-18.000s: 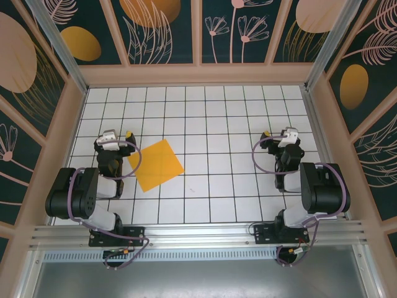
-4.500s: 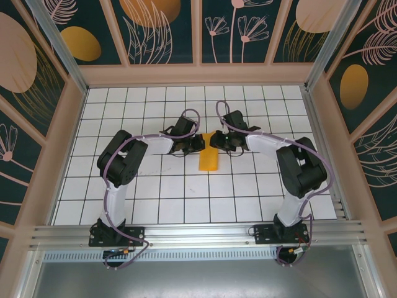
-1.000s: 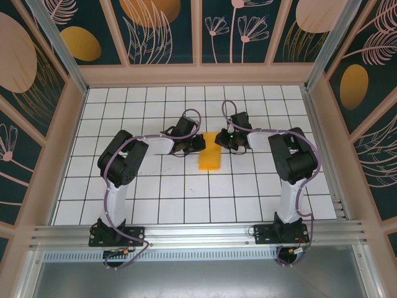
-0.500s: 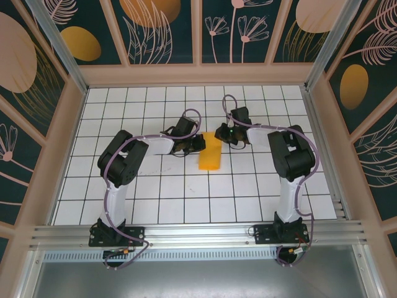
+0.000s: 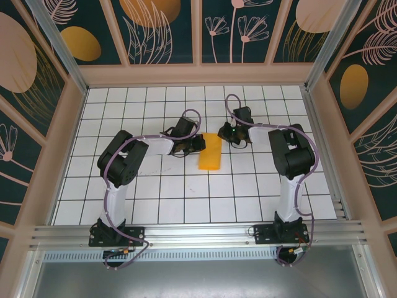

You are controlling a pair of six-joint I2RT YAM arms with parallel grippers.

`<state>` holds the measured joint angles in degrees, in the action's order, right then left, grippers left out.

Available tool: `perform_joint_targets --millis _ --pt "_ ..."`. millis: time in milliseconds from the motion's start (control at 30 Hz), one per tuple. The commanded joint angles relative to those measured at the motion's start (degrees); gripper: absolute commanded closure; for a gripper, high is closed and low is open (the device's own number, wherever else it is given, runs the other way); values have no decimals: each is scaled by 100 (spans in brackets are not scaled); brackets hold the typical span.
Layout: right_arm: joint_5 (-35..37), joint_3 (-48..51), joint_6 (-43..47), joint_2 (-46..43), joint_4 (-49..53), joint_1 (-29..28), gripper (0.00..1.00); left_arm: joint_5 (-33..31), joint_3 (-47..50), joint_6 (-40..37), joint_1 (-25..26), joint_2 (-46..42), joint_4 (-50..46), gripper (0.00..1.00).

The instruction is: Fold a paper plane with a square sheet of paper (pick it up from the middle)

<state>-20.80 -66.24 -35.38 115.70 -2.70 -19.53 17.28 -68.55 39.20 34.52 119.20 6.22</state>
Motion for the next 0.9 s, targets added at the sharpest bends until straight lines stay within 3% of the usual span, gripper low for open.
perform_joint_targets --millis 0,167,333,600,867 --pt "424 -91 -187 257 73 128 90 -743 369 -108 -46 465 -924 100" --pt "576 -178 -143 132 222 142 90 -726 368 -111 -49 435 -912 100" --pt "749 27 110 -689 351 138 90 -673 360 -97 -35 416 -881 100" --pt "137 873 225 -1438 376 -310 83 -656 369 -35 -44 267 -824 100" --pt "-284 1159 293 -1172 282 -635 84 -612 417 44 -44 -41 -735 100"
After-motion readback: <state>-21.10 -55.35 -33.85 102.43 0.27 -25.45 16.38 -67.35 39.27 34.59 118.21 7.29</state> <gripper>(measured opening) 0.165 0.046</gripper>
